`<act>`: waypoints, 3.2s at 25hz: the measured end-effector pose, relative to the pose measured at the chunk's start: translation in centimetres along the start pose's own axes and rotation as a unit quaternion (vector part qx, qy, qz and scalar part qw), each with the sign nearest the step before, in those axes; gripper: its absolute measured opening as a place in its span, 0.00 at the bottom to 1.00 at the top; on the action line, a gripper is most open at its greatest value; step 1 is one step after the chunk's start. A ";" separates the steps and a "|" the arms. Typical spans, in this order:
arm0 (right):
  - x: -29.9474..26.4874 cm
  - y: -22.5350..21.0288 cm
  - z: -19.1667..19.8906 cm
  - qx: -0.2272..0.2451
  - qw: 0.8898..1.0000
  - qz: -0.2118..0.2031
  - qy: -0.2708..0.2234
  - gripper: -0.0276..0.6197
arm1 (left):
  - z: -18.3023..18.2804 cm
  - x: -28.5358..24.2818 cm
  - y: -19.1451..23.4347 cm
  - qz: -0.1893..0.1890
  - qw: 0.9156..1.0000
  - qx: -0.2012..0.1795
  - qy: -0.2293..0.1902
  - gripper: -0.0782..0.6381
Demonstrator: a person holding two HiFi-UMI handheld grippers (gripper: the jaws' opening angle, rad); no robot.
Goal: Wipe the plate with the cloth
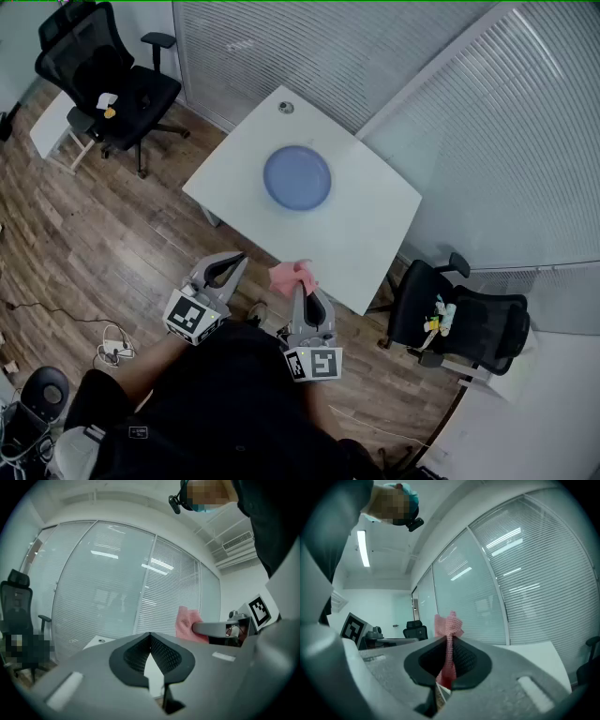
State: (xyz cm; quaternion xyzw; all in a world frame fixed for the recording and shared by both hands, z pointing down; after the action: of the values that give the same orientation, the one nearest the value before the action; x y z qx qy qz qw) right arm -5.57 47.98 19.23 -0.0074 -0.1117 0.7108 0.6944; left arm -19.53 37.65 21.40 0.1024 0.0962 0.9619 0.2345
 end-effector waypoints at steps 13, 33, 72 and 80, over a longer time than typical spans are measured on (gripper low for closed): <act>-0.3 0.6 -0.3 -0.008 1.000 0.014 -0.012 0.06 | -0.7 0.4 0.9 0.005 1.000 0.004 0.002 0.11; -8.2 0.3 0.2 0.024 0.999 0.038 -0.003 0.06 | 1.3 -2.5 8.8 0.004 0.999 0.029 0.037 0.11; -28.8 -16.5 12.3 -0.018 0.993 -0.051 0.108 0.06 | 22.5 -21.3 23.0 -0.139 0.932 0.156 0.296 0.29; -31.8 -17.6 17.9 -0.004 0.986 -0.060 0.157 0.07 | 27.0 -21.6 24.8 -0.160 0.898 0.224 0.344 0.37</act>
State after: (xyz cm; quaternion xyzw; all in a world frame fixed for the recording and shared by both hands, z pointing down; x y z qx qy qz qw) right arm 9.97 14.04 35.06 -0.1148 -0.0039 0.6576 0.7445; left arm -4.91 9.53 49.86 -0.2024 0.3985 0.8398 0.3083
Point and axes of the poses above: the fingertips, and each gripper's own axes: x backward along the fingers, y to its left, z out of its underside, the point moved 5 cm from there along x, backward along the fingers, and after that the axes turned 14 degrees about -y, right-handed, at the moved point
